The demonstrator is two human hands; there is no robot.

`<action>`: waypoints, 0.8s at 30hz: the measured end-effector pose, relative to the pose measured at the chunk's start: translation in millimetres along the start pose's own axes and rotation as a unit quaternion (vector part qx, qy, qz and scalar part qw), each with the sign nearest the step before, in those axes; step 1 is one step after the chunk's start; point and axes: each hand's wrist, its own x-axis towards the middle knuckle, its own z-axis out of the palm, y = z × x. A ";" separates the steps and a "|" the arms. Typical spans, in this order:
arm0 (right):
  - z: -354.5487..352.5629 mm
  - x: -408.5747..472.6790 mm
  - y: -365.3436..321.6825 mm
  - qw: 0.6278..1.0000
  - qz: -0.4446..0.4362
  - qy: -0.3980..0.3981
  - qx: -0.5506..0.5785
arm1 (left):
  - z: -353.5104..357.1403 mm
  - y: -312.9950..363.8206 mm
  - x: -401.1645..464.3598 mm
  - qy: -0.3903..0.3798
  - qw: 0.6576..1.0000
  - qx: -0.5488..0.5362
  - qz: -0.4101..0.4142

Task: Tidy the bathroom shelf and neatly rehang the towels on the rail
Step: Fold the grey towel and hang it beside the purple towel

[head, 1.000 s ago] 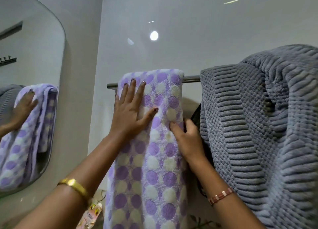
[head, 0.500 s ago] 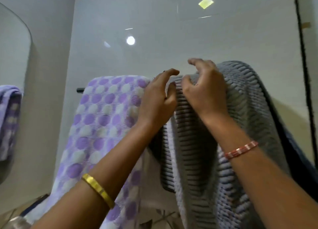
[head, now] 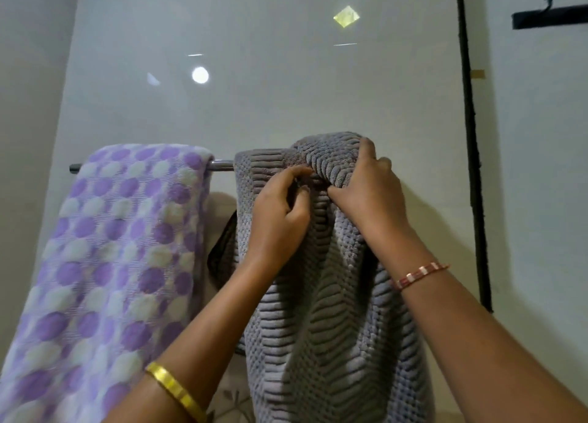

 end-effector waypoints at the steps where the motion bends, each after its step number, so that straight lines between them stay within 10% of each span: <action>1: -1.1 -4.7 1.1 1.000 -0.013 0.008 -0.005 | -0.5 0.7 -4.0 0.008 1.000 -0.007 -0.009; 8: -13.1 -51.9 10.6 0.995 -0.081 0.054 0.021 | -8.7 1.3 -15.0 0.141 0.983 0.084 -0.076; 19: -11.5 -106.5 29.8 0.994 -0.069 0.035 0.083 | -12.4 4.9 55.4 0.061 0.939 -0.064 -0.333; 24: -7.9 -97.1 28.6 0.999 -0.052 -0.015 0.007 | 1.4 -13.6 30.8 0.121 0.950 -0.001 -0.286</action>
